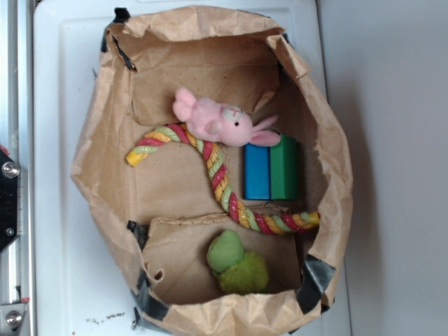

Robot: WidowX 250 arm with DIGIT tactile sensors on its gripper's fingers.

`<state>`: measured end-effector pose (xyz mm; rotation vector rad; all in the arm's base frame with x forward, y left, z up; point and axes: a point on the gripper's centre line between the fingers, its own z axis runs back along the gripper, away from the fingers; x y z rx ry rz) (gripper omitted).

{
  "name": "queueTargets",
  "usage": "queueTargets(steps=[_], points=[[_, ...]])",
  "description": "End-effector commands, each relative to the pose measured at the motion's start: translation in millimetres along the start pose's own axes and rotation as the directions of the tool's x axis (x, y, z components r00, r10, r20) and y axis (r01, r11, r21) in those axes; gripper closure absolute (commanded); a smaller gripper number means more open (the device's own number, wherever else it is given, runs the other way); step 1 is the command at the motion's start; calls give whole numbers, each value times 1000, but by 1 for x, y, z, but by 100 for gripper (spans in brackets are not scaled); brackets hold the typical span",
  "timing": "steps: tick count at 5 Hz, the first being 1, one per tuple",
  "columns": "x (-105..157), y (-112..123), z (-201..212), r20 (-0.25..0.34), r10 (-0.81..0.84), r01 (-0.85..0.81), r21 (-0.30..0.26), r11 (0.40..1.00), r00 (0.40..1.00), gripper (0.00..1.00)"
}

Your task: Grab the multicolored rope.

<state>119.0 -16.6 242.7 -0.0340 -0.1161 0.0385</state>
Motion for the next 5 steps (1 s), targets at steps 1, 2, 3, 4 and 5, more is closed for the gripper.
queueTargets(steps=[1, 2, 3, 4, 5], points=[[0, 0, 0, 0, 0, 0, 0, 1000, 1000, 0], [35, -11, 4, 11, 28, -28, -27, 999, 1000, 0], [64, -7, -9, -18, -23, 21, -103, 994, 1000, 0], [85, 1, -28, 11, -94, 95, -87, 992, 995, 0], [111, 12, -48, 38, -112, 113, -52, 992, 993, 0]])
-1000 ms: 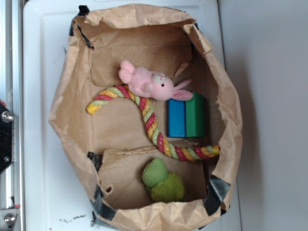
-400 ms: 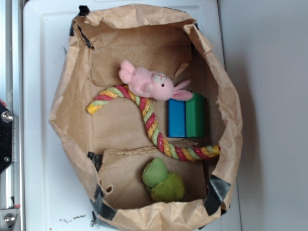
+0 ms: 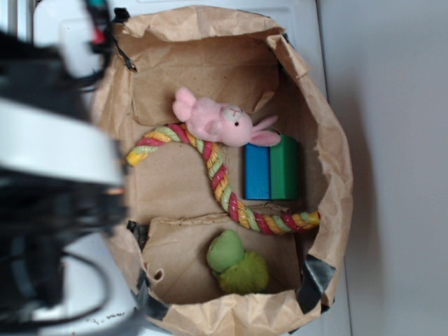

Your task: Grab the multicolored rope.

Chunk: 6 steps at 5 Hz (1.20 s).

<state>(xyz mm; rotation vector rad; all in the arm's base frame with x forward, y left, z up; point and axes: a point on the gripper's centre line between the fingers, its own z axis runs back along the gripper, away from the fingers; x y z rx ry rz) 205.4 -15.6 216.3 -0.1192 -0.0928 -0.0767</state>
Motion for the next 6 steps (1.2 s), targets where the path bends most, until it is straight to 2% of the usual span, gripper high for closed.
queueTargets(steps=[1, 2, 4, 5, 6], points=[[44, 31, -24, 77, -4, -2, 72, 997, 997, 0], [56, 41, -43, 105, -12, 3, 84, 996, 994, 0], [62, 62, -85, 140, 6, -12, 42, 999, 990, 0], [63, 63, -100, 153, -5, -2, 47, 999, 988, 0], [55, 59, -98, 160, 87, -94, 32, 995, 983, 0]])
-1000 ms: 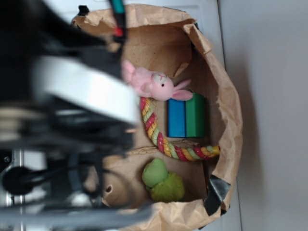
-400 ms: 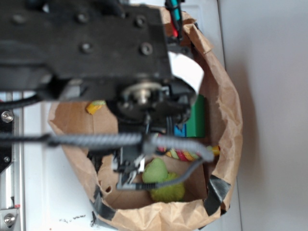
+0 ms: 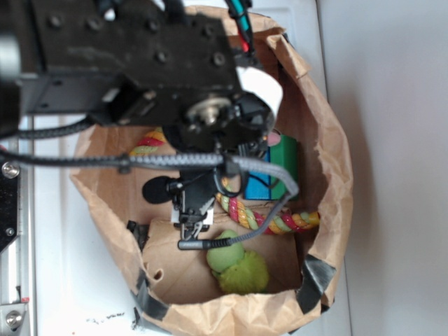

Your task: Grab the multicolored rope.

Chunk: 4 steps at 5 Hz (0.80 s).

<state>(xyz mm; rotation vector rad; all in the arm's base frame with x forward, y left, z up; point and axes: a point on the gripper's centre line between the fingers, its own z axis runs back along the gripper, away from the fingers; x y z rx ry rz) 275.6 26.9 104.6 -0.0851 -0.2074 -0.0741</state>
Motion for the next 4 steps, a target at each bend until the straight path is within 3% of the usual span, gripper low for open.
queueTargets(steps=[1, 3, 4], points=[[-4, -10, 13, 36, 262, -263, 26, 964, 964, 0], [-3, -15, 16, 24, 415, -415, 53, 908, 910, 0], [-3, -15, 16, 24, 415, -415, 53, 908, 910, 0]])
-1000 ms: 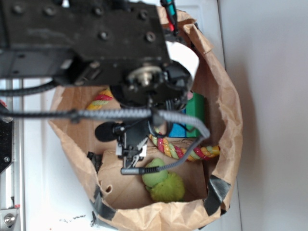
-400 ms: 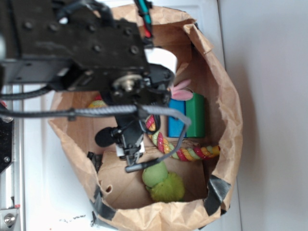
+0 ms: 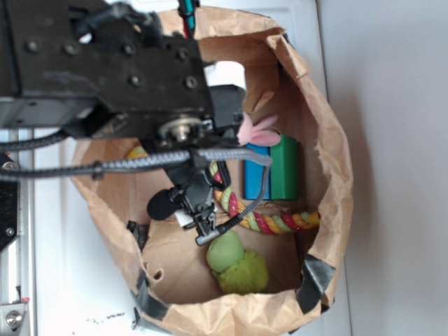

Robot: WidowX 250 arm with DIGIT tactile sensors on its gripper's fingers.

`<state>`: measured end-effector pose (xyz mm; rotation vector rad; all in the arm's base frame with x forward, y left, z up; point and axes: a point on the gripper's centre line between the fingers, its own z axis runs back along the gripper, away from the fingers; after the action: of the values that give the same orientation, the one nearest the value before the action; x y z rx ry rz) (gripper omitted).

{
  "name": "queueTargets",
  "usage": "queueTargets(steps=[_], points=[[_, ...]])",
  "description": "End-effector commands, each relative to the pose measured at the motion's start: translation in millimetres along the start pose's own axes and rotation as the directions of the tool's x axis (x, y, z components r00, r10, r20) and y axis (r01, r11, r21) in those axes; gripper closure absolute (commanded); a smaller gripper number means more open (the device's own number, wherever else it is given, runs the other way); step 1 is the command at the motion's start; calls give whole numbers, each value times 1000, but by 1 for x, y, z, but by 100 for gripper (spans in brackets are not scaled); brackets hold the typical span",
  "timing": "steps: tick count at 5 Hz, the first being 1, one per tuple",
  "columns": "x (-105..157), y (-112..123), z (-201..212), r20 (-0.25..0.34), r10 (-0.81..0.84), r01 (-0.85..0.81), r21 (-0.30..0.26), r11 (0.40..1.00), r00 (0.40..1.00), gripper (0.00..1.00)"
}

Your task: Grab the multicolored rope.

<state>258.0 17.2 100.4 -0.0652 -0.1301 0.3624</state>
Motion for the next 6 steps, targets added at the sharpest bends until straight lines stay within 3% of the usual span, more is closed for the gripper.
queueTargets(steps=[1, 5, 6], points=[[11, -9, 18, 67, -4, 5, -18, 1000, 998, 0], [17, -1, 7, 85, 29, -27, -26, 999, 996, 0], [13, 9, 0, 52, 95, -95, -13, 995, 994, 0]])
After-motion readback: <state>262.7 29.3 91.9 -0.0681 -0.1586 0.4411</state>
